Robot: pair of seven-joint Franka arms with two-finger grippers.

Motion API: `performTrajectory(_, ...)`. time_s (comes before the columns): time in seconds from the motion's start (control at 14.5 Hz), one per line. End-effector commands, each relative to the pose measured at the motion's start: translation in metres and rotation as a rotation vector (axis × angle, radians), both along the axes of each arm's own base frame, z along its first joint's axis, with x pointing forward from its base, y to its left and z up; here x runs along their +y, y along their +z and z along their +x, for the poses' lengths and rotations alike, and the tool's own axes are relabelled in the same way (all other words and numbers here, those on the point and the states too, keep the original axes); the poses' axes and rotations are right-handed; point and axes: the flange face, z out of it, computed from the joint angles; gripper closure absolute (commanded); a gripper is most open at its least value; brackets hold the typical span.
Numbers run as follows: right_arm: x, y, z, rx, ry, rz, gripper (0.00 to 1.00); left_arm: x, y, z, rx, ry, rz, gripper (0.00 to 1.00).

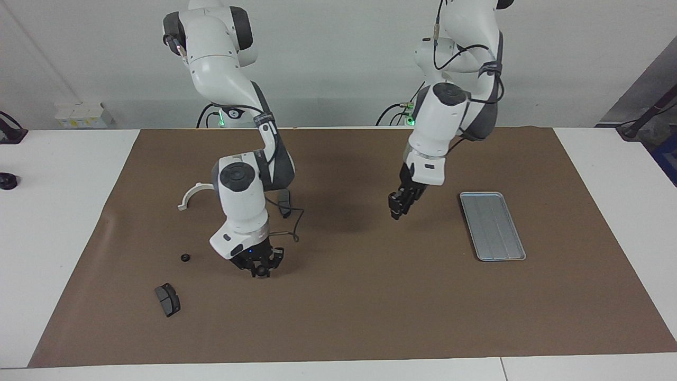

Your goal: Place bearing gear from tray to pile

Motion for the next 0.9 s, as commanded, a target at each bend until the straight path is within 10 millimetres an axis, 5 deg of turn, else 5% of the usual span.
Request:
performTrajectory(0.0, -0.026, 0.000, 0.008, -0.006, 0.038, -0.008, 0.81, -0.035, -0.046, 0.028, -0.017, 0.019, -0.054, 1.00)
performTrajectory(0.14, -0.043, -0.002, 0.011, -0.010, 0.051, -0.016, 0.81, -0.036, -0.052, 0.027, -0.014, 0.016, -0.053, 0.94)
performTrajectory(0.21, -0.054, 0.001, 0.015, -0.042, 0.049, -0.011, 0.80, -0.036, -0.058, 0.025, -0.015, 0.016, -0.053, 0.84)
performTrajectory(0.28, -0.065, 0.004, 0.018, -0.073, 0.036, -0.007, 0.78, -0.035, -0.062, 0.023, -0.016, 0.017, -0.052, 0.64)
performTrajectory(0.34, -0.068, 0.003, 0.018, -0.076, 0.029, -0.006, 0.65, -0.034, -0.064, 0.022, -0.009, 0.017, -0.049, 0.24)
performTrajectory(0.41, -0.067, 0.002, 0.018, -0.075, 0.029, -0.006, 0.44, -0.034, -0.062, 0.022, -0.001, 0.018, -0.044, 0.00)
performTrajectory(0.48, -0.063, 0.003, 0.018, -0.075, 0.029, -0.004, 0.23, -0.033, -0.061, 0.022, 0.025, 0.020, -0.024, 0.00)
performTrajectory(0.55, -0.057, 0.002, 0.017, -0.069, 0.031, 0.001, 0.15, -0.024, -0.056, 0.027, 0.061, 0.019, 0.013, 0.00)
performTrajectory(0.69, -0.043, 0.002, 0.016, -0.064, 0.033, 0.006, 0.12, 0.008, -0.008, 0.033, 0.056, 0.007, 0.082, 0.00)
performTrajectory(0.83, -0.004, 0.004, 0.013, -0.056, 0.035, 0.018, 0.12, 0.062, 0.034, 0.048, 0.053, -0.019, 0.129, 0.00)
